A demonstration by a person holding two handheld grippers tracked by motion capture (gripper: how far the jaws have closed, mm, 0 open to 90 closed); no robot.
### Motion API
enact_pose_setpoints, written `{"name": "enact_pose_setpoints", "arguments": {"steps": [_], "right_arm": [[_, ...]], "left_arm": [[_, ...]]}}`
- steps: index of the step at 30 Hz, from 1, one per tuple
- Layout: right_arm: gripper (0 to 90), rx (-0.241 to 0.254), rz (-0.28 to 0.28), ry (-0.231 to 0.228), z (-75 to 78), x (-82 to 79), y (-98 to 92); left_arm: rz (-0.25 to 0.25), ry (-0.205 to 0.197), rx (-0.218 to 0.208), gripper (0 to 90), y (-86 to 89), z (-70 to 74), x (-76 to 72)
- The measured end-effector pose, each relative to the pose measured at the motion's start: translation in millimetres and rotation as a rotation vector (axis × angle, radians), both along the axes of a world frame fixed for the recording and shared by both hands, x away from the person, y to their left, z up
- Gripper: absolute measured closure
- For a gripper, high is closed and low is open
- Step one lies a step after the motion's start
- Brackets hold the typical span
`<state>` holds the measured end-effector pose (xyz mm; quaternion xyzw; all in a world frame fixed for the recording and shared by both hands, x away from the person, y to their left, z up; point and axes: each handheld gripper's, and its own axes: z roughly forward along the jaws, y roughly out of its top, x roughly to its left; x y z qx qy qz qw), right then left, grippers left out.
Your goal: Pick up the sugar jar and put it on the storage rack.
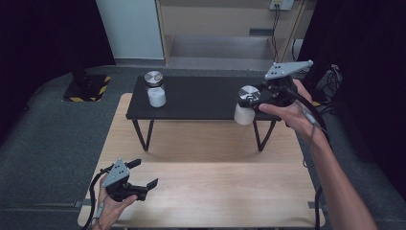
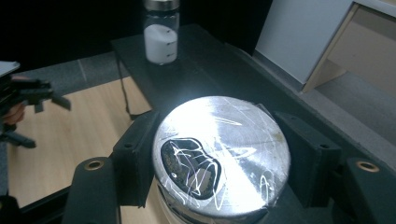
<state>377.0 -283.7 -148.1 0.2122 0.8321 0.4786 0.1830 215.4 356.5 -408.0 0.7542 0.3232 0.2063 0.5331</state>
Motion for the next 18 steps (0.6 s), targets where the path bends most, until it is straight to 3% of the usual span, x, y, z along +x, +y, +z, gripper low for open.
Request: {"name": "enact_pose_setpoints", "arguments": {"steps": [9,18], "right_arm": [[34.7,-0.018,-0.114,-0.002,8.7,30.9,14.3],[34.6,-0.01,-0.211,0.006,-1.6,57.3,27.6]], "left_arm": [[0.005,0.005,-0.003,2.9,1.3,-0.8,-0.3],[0.006,0.007,-0.007,2.9,2.4,-1.0,-0.6]]}}
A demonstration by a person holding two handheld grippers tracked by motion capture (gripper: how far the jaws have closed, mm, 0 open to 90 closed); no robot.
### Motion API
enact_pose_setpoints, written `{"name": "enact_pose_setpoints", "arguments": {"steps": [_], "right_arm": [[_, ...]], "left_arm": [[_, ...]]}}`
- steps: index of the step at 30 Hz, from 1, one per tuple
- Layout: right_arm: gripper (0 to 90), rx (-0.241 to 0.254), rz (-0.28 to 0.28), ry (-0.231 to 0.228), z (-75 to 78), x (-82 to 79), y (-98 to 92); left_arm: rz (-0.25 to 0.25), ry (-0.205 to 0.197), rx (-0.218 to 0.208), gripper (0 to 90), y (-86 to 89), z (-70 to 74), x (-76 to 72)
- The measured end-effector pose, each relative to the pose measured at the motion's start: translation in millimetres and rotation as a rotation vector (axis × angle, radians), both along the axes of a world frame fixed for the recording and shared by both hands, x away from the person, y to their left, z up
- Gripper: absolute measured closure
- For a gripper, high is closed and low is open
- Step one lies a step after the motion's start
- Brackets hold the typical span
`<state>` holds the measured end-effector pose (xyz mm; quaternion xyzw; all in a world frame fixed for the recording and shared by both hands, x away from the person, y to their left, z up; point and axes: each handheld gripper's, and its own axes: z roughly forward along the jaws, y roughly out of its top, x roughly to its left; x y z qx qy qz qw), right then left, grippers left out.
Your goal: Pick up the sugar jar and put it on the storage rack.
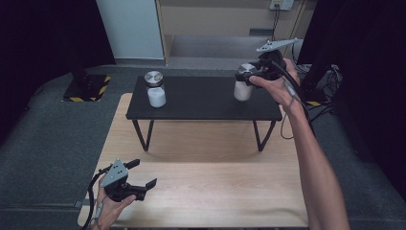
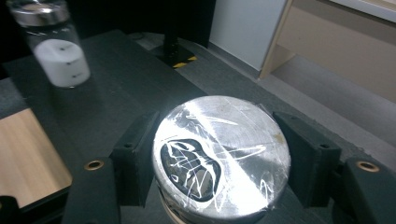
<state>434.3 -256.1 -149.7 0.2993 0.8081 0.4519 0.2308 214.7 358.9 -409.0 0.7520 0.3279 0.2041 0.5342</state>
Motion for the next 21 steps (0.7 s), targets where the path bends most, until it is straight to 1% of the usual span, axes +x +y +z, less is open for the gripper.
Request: {"name": "enact_pose_setpoints", "arguments": {"steps": [1,6,9,11,13,20,21], "right_arm": [[34.6,0.006,-0.01,0.006,-2.7,2.7,1.2],[34.6,-0.029,-0.021,0.028,-8.5,12.0,9.3],[34.6,-0.018,-0.014,0.044,-11.6,16.5,10.6],[34.6,-0.014,-0.011,0.046,-13.5,17.9,11.0],[34.6,-0.004,-0.017,0.05,-15.7,18.4,10.5],[34.6,0.005,-0.019,0.063,-21.4,21.1,6.5],[34.6,0.014,-0.023,0.064,-22.6,20.7,5.5]], "left_arm": [[0.0,0.0,0.001,2.9,0.1,0.0,0.0],[0.0,0.0,-0.003,2.9,1.0,-0.3,0.0],[-0.001,0.0,-0.005,2.9,1.8,-0.1,-0.2],[-0.001,0.0,-0.006,2.9,2.0,-0.4,-0.2],[-0.002,0.002,-0.004,2.9,1.8,-0.4,0.3],[-0.001,0.002,-0.005,2.9,1.6,-0.6,0.4],[-0.001,0.002,-0.005,2.9,1.6,-0.6,0.4]]}}
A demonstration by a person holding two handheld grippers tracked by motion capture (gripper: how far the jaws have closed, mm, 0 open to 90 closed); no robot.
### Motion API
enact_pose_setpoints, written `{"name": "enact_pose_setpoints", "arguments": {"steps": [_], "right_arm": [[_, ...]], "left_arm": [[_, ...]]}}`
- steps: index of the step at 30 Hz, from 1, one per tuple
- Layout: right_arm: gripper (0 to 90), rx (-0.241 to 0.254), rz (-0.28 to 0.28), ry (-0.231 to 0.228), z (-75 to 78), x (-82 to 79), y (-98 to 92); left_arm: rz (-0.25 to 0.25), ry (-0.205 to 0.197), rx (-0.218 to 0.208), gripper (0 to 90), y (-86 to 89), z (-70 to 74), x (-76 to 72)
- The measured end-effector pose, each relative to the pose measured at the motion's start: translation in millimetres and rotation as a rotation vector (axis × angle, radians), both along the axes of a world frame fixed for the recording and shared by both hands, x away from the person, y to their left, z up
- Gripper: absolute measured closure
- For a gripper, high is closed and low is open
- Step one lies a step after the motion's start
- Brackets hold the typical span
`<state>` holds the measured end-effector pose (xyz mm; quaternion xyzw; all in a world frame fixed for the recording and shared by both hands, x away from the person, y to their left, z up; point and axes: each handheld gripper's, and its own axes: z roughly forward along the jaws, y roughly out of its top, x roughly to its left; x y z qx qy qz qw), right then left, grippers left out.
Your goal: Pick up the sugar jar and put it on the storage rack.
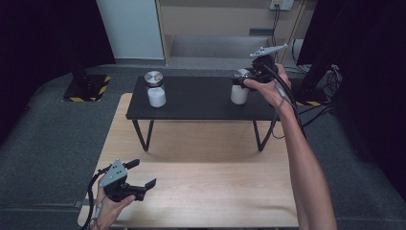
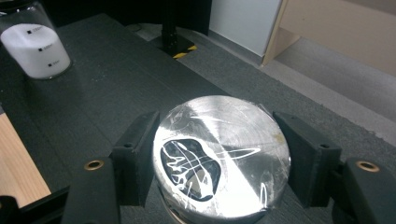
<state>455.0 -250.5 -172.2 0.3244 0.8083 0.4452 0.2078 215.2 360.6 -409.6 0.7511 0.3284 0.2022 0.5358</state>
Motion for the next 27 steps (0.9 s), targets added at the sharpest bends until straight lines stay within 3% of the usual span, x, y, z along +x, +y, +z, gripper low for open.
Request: {"name": "enact_pose_setpoints", "arguments": {"steps": [4,6,9,15,17,25,27], "right_arm": [[34.3,0.008,0.001,0.007,-0.5,0.3,-1.4],[27.6,0.04,-0.007,0.02,-2.6,0.6,-3.3],[18.9,0.076,-0.029,-0.02,-4.8,-7.0,-5.0],[11.1,0.111,-0.022,-0.046,1.4,-22.8,-15.0],[10.3,0.092,-0.02,-0.072,6.2,-33.3,-17.3],[10.3,0.147,0.01,-0.114,19.0,-75.5,-46.2],[10.3,0.136,0.01,-0.132,21.5,-86.7,-50.6]], "left_arm": [[-0.002,0.002,0.004,2.9,-0.3,0.3,0.3],[-0.005,0.004,0.004,2.8,-0.5,0.2,0.7],[-0.006,0.002,0.005,2.8,-0.7,0.3,0.2],[-0.007,0.002,0.006,2.8,-0.4,0.3,0.6],[-0.007,0.001,0.005,2.8,-0.3,0.3,0.4],[-0.01,0.003,0.009,2.8,-1.7,0.5,1.3],[-0.01,0.002,0.01,2.8,-2.3,0.5,1.2]]}}
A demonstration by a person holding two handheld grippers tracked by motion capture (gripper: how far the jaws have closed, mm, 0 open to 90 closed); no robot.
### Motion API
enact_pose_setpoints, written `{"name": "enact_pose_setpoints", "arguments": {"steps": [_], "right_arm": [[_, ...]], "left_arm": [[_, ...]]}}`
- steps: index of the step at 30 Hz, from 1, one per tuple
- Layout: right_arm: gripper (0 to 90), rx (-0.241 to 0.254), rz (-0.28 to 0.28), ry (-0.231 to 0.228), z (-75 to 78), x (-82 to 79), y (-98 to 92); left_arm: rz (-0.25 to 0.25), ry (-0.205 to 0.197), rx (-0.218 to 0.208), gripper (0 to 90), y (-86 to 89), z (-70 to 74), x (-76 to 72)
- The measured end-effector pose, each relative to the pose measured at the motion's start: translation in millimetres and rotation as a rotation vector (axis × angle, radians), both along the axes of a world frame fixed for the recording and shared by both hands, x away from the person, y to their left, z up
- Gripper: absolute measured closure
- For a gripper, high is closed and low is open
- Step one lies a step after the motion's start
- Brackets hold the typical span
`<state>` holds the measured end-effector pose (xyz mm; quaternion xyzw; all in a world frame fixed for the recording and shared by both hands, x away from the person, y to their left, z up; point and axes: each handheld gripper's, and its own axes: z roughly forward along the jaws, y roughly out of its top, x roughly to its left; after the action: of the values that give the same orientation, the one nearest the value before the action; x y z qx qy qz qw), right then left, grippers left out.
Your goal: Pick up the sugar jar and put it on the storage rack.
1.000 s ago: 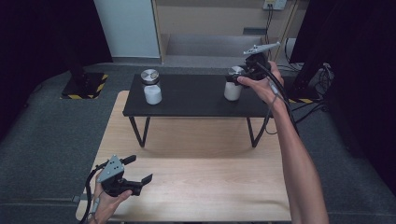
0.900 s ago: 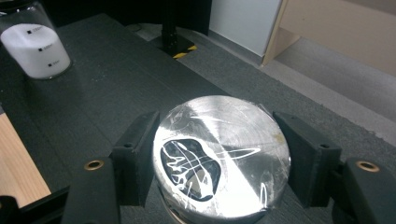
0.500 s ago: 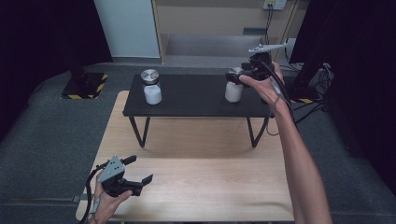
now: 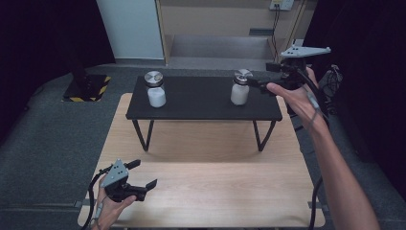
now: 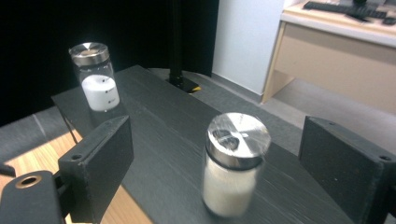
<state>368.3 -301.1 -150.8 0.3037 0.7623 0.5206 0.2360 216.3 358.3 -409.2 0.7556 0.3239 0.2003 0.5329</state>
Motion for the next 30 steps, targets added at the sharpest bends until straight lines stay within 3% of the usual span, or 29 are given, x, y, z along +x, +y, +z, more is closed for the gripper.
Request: {"name": "enact_pose_setpoints", "arguments": {"steps": [5,9,17,30], "right_arm": [[10.0,-0.011,0.02,-0.03,-2.6,-25.2,-8.7],[10.0,-0.003,0.068,-0.048,-10.5,-43.2,-15.2],[9.6,0.003,0.166,-0.083,-42.0,-72.1,-23.2],[8.9,0.036,0.204,-0.051,-112.9,-76.1,-28.6]], "left_arm": [[-0.001,0.0,0.001,2.8,-0.3,0.2,-0.1],[0.0,0.001,0.0,2.8,0.2,0.2,0.1],[0.0,0.003,0.002,2.8,-0.8,0.0,0.5],[-0.002,0.004,0.003,2.8,-1.0,-0.2,1.0]]}}
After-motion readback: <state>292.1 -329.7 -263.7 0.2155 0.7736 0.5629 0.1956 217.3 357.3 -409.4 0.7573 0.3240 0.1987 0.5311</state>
